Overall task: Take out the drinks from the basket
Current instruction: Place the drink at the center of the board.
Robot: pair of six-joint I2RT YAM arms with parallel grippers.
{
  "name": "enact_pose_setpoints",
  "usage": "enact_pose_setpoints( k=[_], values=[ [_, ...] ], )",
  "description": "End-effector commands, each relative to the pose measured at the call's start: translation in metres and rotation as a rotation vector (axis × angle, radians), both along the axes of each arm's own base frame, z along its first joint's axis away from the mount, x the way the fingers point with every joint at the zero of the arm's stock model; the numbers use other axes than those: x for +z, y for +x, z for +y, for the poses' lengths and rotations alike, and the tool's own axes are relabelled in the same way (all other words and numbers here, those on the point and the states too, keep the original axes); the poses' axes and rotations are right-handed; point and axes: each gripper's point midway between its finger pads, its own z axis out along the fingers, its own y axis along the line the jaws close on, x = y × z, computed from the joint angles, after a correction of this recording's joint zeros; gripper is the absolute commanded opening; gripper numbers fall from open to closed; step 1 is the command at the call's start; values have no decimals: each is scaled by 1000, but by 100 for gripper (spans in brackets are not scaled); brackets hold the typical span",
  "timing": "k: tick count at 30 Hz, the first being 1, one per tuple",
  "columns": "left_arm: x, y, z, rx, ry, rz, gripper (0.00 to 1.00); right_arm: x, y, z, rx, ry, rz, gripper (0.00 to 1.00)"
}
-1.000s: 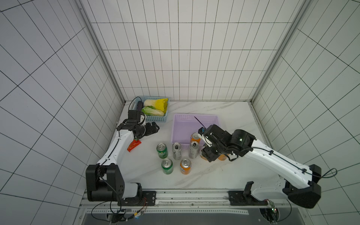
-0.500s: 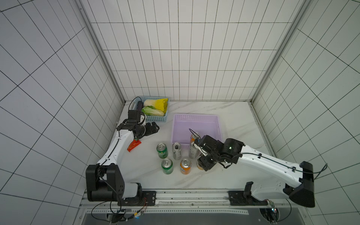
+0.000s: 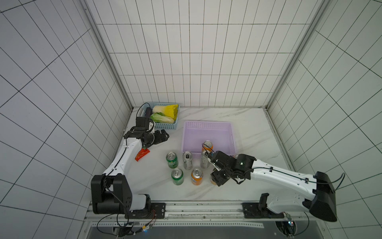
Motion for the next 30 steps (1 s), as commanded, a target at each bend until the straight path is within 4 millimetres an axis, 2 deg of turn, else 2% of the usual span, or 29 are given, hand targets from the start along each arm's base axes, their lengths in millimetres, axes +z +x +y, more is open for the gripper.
enact_pose_setpoints(
  k=[1,15,24,30],
  values=[
    [5,0,3,-2,17,-24,98,-6,4,5,-6,14,-39,55],
    [3,1,4,-2,16,-19,98,-44,0,12,43,-66,-63,56],
    [3,1,3,-3,15,-18,98,-51,2,5,38,-93,-81,57],
    [3,1,3,-1,12,-16,98,-48,4,2,35,-96,-93,60]
  ],
)
